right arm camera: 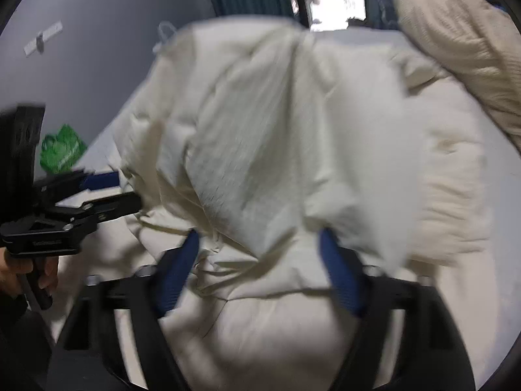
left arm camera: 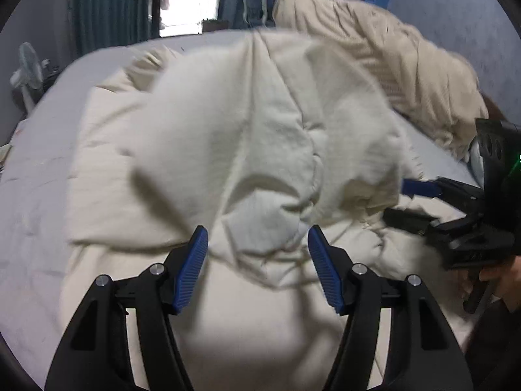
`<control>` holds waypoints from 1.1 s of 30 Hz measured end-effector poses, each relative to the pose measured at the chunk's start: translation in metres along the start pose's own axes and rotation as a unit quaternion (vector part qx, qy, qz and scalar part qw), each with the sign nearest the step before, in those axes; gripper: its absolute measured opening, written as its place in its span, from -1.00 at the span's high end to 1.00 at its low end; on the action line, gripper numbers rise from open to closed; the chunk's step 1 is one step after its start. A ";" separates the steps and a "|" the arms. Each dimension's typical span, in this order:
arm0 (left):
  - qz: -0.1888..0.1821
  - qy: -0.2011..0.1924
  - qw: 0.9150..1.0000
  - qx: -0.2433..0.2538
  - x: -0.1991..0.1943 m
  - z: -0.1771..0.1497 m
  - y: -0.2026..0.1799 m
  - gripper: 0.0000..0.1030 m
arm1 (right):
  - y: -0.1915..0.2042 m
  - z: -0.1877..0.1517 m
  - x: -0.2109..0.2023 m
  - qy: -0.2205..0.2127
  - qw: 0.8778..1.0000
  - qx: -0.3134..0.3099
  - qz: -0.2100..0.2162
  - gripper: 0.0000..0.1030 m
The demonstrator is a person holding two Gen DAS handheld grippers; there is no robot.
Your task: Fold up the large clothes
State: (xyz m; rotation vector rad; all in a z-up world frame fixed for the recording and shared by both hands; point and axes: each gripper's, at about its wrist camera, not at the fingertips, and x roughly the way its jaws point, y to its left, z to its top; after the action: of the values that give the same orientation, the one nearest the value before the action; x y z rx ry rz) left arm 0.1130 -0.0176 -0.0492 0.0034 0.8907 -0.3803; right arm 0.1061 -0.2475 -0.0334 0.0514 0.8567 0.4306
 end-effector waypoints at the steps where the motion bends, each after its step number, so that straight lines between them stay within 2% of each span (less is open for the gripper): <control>1: 0.004 -0.009 1.000 -0.004 -0.016 -0.003 0.002 -0.24 | -0.001 -0.002 -0.019 -0.019 1.000 0.003 -0.006 -0.71; 5: 0.022 -0.031 0.999 -0.021 -0.069 -0.023 0.018 -0.38 | -0.023 -0.026 -0.069 -0.047 0.997 0.048 -0.027 -0.77; 8: 0.053 -0.026 0.998 -0.039 -0.090 -0.044 0.036 -0.45 | -0.050 -0.040 -0.090 -0.039 0.994 0.077 -0.061 -0.80; 11: 0.073 -0.003 0.995 -0.073 -0.101 -0.069 0.060 -0.45 | -0.069 -0.056 -0.107 -0.036 0.991 0.094 -0.087 -0.82; 14: 0.091 0.038 0.989 -0.112 -0.106 -0.096 0.083 -0.45 | -0.082 -0.069 -0.118 -0.025 0.990 0.104 -0.098 -0.83; 16: 0.096 0.075 0.984 -0.132 -0.106 -0.112 0.088 -0.45 | -0.088 -0.077 -0.121 -0.004 0.987 0.136 -0.090 -0.83; 18: 0.110 0.108 0.978 -0.138 -0.105 -0.119 0.089 -0.45 | -0.100 -0.086 -0.128 0.010 0.983 0.175 -0.051 -0.83; 23: 0.122 0.118 0.976 -0.137 -0.116 -0.124 0.076 -0.45 | -0.102 -0.096 -0.137 0.071 0.980 0.179 -0.056 -0.84; 27: 0.125 0.141 0.973 -0.130 -0.113 -0.134 0.065 -0.45 | -0.098 -0.105 -0.136 0.126 0.977 0.150 -0.090 -0.87; 33: 0.120 0.168 0.971 -0.125 -0.109 -0.140 0.059 -0.45 | -0.108 -0.113 -0.139 0.160 0.972 0.150 -0.086 -0.87</control>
State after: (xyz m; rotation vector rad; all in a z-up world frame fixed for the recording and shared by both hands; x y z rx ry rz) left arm -0.0359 0.0954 -0.0642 -0.0574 1.2536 -0.0385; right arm -0.0201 -0.4142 -0.0306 0.1883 1.2303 0.1429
